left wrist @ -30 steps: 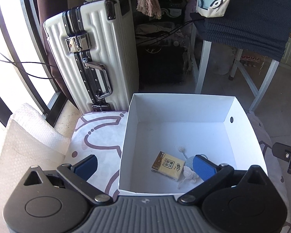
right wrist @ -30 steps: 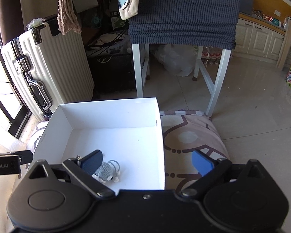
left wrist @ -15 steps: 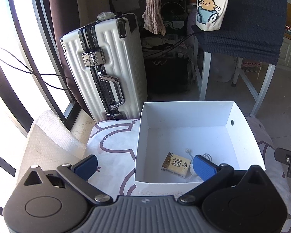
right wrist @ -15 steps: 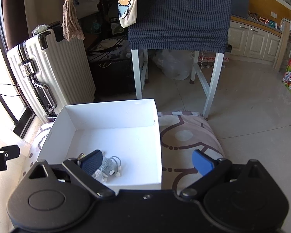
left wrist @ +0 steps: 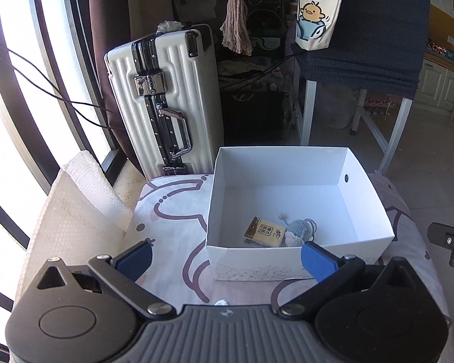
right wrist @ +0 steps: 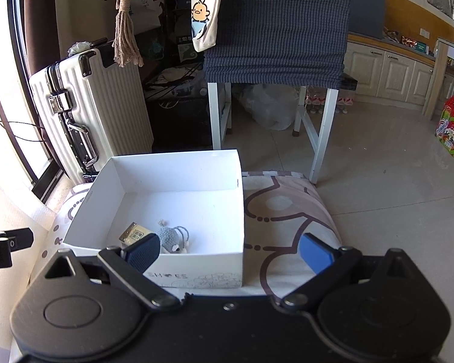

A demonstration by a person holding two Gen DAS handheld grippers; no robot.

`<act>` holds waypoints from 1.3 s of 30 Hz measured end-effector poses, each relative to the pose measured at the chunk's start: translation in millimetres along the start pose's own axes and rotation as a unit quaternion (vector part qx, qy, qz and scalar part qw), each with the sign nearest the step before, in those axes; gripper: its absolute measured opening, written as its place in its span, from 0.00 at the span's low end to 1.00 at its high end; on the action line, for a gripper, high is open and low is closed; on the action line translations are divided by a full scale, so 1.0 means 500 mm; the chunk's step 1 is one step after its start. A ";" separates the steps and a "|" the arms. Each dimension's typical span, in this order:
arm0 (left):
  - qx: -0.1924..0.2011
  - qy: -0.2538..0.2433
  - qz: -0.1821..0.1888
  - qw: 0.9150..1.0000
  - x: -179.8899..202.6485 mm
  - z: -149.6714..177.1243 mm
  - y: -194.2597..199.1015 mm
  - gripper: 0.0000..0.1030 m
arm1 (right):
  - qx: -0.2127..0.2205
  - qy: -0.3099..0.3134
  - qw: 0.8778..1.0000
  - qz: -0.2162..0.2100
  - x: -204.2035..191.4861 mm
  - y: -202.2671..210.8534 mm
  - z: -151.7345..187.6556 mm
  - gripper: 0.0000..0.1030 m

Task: Organize objects
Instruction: 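Withdraw both grippers back from the box toward the remaining items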

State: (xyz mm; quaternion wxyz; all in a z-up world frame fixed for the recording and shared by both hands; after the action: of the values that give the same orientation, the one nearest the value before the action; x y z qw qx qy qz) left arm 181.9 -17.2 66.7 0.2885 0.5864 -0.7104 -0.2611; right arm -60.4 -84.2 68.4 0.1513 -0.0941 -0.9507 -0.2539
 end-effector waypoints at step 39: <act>0.053 -0.077 0.077 0.993 -0.060 0.154 -0.004 1.00 | 0.011 0.114 0.992 -0.058 -0.047 -0.074 0.164 1.00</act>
State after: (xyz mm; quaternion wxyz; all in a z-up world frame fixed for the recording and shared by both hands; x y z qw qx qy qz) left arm 132.6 14.4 8.4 0.2202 0.5228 -0.7863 -0.2447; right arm -67.5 -76.2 -24.0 0.2448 -0.0071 -0.9339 -0.2606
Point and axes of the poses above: each gripper's, at about its wrist camera, not at the fingertips, and y roughly against the way its jaws point, x to its right, z to its underside, the point moved 1 cm from there along -y, roughly the way its jaws point, and after that the axes turned 14 degrees about z, right-handed, at the moved point
